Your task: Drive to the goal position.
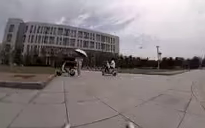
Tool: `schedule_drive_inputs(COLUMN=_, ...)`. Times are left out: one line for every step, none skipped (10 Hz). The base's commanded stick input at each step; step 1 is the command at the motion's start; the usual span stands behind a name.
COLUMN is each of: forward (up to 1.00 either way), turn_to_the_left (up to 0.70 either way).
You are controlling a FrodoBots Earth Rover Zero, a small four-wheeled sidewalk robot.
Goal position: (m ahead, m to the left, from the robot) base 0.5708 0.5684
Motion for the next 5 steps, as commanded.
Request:
schedule_drive_inputs(forward=0.45, turn_to_the_left=0.0)
schedule_drive_inputs(forward=0.45, turn_to_the_left=0.0)
schedule_drive_inputs(forward=0.45, turn_to_the_left=0.0)
schedule_drive_inputs(forward=0.45, turn_to_the_left=0.0)
schedule_drive_inputs(forward=0.45, turn_to_the_left=0.0)
